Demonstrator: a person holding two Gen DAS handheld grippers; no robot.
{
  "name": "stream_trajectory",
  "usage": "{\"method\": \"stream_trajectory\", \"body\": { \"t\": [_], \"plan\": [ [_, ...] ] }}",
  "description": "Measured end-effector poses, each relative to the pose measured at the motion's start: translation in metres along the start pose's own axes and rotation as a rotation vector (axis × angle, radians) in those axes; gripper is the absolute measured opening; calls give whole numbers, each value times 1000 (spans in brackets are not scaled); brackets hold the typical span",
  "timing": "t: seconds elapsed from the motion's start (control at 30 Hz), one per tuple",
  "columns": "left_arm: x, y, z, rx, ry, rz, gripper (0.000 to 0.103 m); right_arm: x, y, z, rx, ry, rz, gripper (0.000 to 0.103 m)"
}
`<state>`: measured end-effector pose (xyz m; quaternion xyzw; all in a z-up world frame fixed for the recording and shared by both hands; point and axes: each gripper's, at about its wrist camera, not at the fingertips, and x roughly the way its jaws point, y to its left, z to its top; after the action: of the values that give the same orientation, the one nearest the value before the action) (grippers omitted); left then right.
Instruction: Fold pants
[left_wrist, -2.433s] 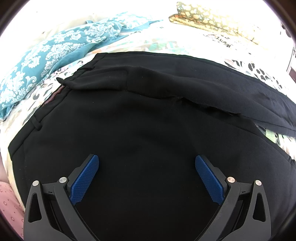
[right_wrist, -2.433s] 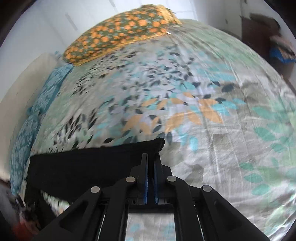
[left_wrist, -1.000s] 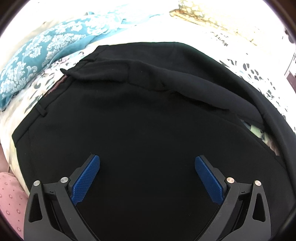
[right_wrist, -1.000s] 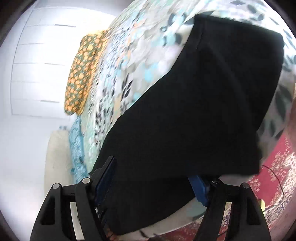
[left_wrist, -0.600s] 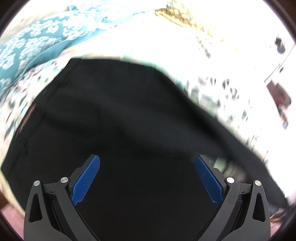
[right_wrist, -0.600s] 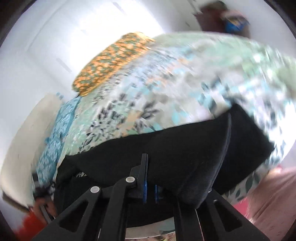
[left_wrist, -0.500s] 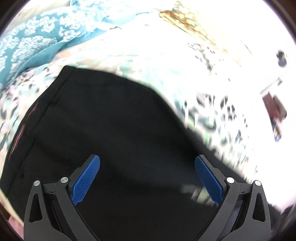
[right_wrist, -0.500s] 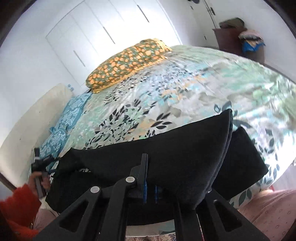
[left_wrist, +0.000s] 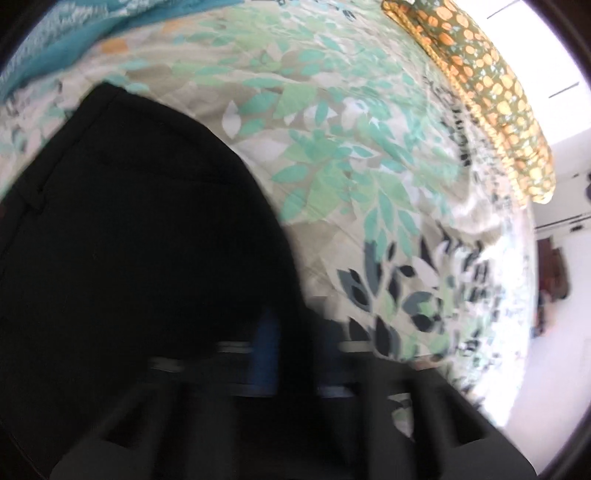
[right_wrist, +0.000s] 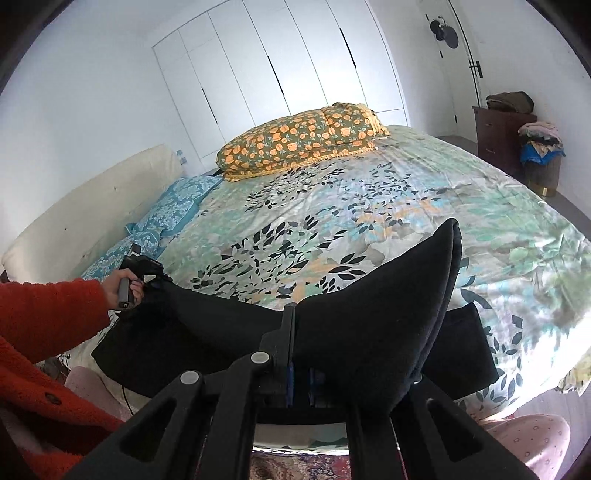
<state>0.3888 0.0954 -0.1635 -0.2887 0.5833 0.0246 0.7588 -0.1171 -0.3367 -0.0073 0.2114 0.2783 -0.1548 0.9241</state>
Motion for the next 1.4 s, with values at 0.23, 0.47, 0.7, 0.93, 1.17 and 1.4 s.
{"method": "stream_trajectory", "body": {
  "t": [0.23,0.47,0.7,0.93,1.17,1.4],
  "plan": [
    [-133,-1,-10,35,-265,-219,5,42,-53,57,129,-59,58,5],
    [-196,94,-153,80,-387,-174,7,78,-105,41,288,77,27,5],
    [-101,142,-224,-25,-63,-50,6,103,-162,-42,495,374,-119,6],
    [-109,141,-221,-5,-65,-61,6,100,-164,-36,511,384,-112,10],
    [-114,144,-221,-29,-76,-115,6,95,-177,-35,575,380,-84,29],
    [-104,143,-217,-40,-73,-136,6,91,-192,-40,643,379,-116,24]
  ]
}}
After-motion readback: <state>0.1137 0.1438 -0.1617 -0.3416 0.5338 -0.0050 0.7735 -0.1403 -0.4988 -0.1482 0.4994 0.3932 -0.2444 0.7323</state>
